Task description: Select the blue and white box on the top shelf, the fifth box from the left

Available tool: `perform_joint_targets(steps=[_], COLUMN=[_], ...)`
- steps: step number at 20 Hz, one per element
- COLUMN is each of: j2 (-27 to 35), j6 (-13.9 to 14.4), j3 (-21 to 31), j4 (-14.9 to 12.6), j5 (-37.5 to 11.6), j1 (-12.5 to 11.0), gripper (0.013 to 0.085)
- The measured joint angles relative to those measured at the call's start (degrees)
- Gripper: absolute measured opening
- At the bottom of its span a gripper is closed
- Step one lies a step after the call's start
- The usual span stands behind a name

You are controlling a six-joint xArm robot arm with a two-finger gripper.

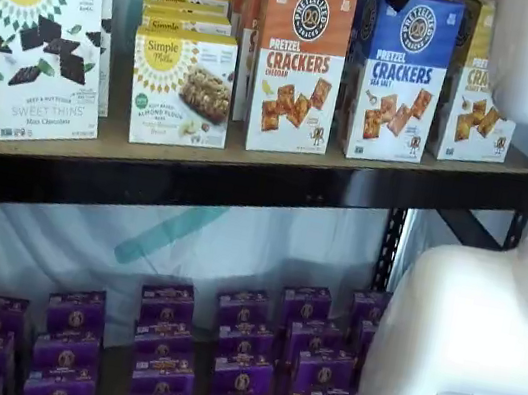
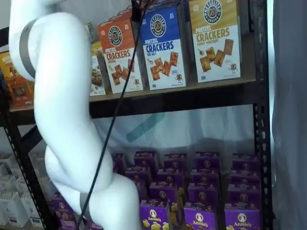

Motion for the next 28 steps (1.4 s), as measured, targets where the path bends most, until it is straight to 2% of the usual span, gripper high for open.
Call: perform_joint_targets(steps=[15,21,28], j2=[3.48,6.24,8.03], j6=[-1.69,-1.84,-1.78], j3=[-1.24,-4.79,-7.28], j4=[-3.73,-6.72,-8.83], j5=[-1.47,2.40,5.67], j1=[0.83,1.37,1.86], gripper=[0.0850,0.0850,0.0850])
